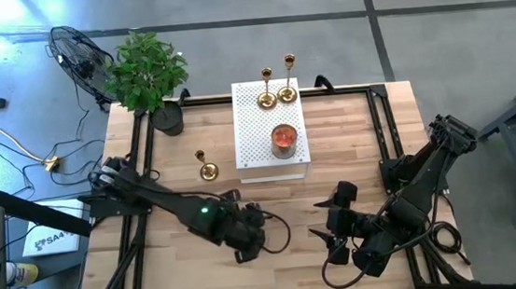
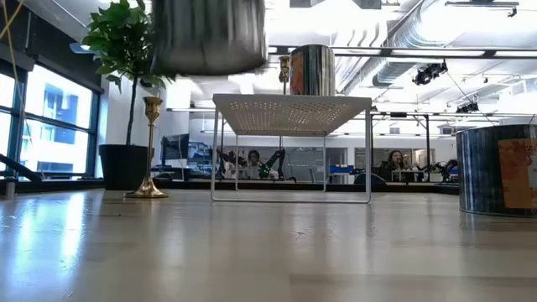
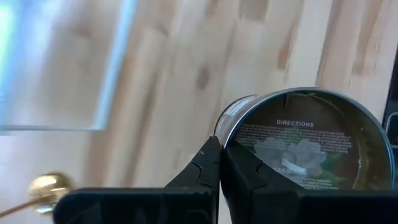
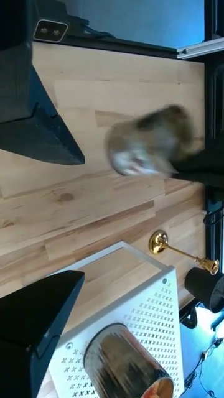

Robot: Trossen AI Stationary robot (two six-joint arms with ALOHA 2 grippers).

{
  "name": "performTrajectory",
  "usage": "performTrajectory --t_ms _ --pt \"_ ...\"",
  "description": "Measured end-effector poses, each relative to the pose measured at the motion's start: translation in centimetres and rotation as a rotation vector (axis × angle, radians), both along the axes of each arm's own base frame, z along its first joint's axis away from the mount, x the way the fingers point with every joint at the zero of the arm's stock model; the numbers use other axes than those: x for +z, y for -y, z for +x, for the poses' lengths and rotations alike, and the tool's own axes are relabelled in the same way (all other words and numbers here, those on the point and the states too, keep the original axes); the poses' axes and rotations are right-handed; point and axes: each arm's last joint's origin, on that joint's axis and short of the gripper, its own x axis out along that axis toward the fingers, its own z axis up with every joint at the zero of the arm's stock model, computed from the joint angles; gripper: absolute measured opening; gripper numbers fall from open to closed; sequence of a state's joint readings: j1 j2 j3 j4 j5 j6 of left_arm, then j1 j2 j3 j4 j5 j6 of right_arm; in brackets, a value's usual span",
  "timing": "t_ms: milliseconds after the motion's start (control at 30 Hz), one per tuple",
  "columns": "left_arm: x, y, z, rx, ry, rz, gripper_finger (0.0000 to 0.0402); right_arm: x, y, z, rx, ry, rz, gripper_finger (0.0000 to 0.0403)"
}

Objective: Pick & Place candle stick holders
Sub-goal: Put the bottom middle brown candle on the shelf

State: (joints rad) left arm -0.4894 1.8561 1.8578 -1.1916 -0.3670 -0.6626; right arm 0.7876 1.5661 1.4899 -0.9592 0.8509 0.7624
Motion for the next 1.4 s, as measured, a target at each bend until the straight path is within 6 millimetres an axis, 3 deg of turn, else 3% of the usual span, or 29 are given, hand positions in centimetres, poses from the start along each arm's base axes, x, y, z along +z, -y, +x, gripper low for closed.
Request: performTrajectory --t_ms 133,233,400,533,733,1000,1133,1400 --pt "5.2 -0.6 -1.5 0.031 0.073 0.075 0.0001 0.0 0.0 0.0 0.006 -0.007 0.007 0.0287" --pt "7.9 -2.1 -2.6 0.067 0.085 0.132 0.0001 0.0 -0.2 0.0 0.014 -0.005 0.021 0.0287" --pt "11.3 -5.3 -3.4 0.102 0.160 0.168 0.0000 0.5 -1.2 0.0 0.080 0.037 0.036 0.0287" --pt "12.6 -9.2 -3.5 0.154 0.162 0.212 0.0000 0.8 -1.9 -0.2 0.130 0.064 0.019 0.0287" --pt "12.8 -15.5 -2.8 0.226 0.095 0.226 0.0000 1.0 -2.0 -0.1 0.145 0.085 -0.010 0.0287" --pt "12.2 -23.4 -2.9 0.302 0.027 0.092 0.0000 1.2 -1.9 0.0 0.107 0.127 -0.072 0.0287" --pt "12.2 -25.6 -3.4 0.321 0.039 0.045 0.0000 1.4 -2.0 0.2 0.119 0.143 -0.081 0.0287" --pt "11.1 -27.9 -1.9 0.250 0.051 -0.003 0.0000 1.7 -2.1 0.5 0.140 0.157 -0.103 0.0287"
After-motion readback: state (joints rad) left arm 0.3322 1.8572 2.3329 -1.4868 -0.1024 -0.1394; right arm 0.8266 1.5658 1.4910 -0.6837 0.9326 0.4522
